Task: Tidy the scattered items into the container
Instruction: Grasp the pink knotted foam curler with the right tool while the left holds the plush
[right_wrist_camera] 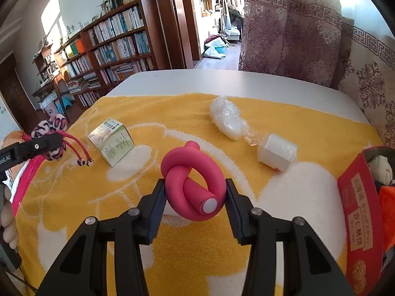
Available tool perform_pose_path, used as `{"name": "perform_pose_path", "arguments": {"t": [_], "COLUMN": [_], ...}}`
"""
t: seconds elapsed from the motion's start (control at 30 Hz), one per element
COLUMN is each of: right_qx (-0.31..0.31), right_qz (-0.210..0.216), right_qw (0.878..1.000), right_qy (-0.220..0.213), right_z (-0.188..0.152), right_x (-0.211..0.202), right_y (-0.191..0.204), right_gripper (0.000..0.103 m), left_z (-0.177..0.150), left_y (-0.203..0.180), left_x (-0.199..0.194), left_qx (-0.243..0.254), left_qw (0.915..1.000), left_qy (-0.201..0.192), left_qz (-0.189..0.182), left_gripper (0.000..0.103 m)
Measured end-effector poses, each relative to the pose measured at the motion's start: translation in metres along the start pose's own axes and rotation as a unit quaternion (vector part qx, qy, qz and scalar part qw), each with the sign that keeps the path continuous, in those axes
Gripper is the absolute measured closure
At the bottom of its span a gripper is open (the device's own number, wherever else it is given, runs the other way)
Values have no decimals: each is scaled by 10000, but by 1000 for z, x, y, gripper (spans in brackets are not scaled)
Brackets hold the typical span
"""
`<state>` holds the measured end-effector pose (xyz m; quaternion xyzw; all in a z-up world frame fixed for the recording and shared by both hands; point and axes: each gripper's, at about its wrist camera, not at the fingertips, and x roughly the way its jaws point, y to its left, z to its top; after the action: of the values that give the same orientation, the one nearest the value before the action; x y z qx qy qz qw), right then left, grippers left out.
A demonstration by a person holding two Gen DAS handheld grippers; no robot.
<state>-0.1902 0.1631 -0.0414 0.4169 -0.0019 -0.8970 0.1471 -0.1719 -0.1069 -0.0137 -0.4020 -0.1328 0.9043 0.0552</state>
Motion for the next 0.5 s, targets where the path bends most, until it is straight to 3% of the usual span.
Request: {"name": "perform_pose_path", "arguments": {"t": [0.27, 0.5], "right_qx": [446, 1063], "right_qz": [-110, -459], "right_qw": [9972, 9871], "right_qy": [-596, -1110], "right_z": [-23, -50], "right_x": [-74, -136], "right_y": [-34, -95], "right_gripper": [53, 53], "left_z": [-5, -11], "left_y": [-28, -84], "left_x": [-8, -14], "left_qx": [92, 455], "left_qw": [9997, 9978], "left_qy": [56, 129], "left_qz": [-228, -475], "left_gripper": [53, 53]}}
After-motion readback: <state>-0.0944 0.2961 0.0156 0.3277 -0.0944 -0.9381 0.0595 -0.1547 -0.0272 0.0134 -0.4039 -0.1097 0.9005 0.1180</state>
